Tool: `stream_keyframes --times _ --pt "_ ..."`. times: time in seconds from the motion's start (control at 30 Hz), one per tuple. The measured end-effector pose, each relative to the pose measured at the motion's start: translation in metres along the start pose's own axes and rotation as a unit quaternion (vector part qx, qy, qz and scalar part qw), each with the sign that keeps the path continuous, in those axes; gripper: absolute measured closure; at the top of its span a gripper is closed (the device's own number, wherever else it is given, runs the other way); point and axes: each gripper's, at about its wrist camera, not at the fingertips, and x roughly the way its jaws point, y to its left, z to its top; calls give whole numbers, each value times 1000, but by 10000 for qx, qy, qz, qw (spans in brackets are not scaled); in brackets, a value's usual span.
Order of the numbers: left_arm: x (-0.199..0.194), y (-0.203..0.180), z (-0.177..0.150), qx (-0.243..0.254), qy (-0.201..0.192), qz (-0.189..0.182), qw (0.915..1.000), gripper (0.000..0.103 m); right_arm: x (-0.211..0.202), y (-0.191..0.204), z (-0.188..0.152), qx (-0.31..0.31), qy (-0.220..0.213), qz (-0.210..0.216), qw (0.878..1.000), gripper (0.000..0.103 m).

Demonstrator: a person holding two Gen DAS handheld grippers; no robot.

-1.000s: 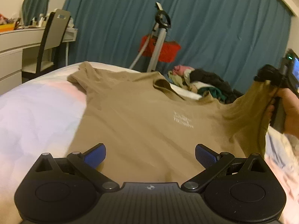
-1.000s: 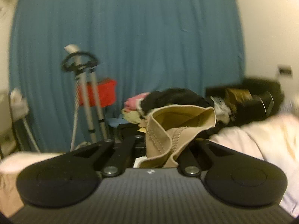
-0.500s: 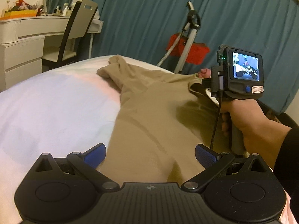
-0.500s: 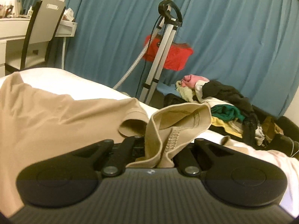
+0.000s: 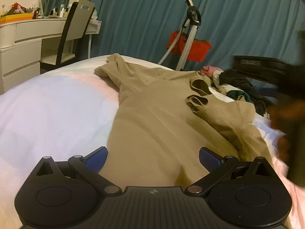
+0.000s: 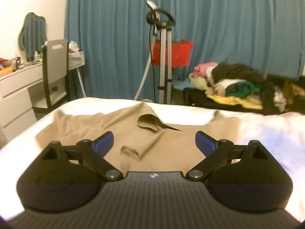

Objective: Fold clothes

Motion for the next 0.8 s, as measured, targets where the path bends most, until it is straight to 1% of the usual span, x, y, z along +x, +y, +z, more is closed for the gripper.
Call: stream_keyframes --times 0.03,0.23,0.3,0.4,0.5,0.57,0.67,0.73,0.8 --pt "-3 -3 -1 70 -27 4 10000 1 -21 -2 -4 -13 -74 16 10000 9" --pt "-31 -14 -5 323 -116 -228 9992 2 -143 -33 -37 722 -31 44 9974 9" --pt "-41 -16 -6 353 -92 -368 9987 4 -181 -46 -50 1019 7 77 9948 9" --pt "-55 -18 -9 177 107 -638 9977 7 -219 -74 -71 1536 -130 166 9879 9" --pt "-67 -22 -13 30 388 -1021 9940 9 -233 -104 -87 2090 -136 68 9778 9" --pt "-73 -26 -18 -36 620 -1311 9894 12 -243 -124 -97 2454 -141 2 9693 9" --pt "-78 -35 -28 -167 1028 -1734 9793 18 -242 -147 -100 2741 -147 -58 9616 9" --pt "-75 -45 -39 -246 1378 -2094 9678 21 -241 -158 -103 2909 -173 -5 9566 9" --pt "-71 -55 -51 -323 1751 -2472 9525 25 -240 -166 -107 3047 -101 91 9524 9"
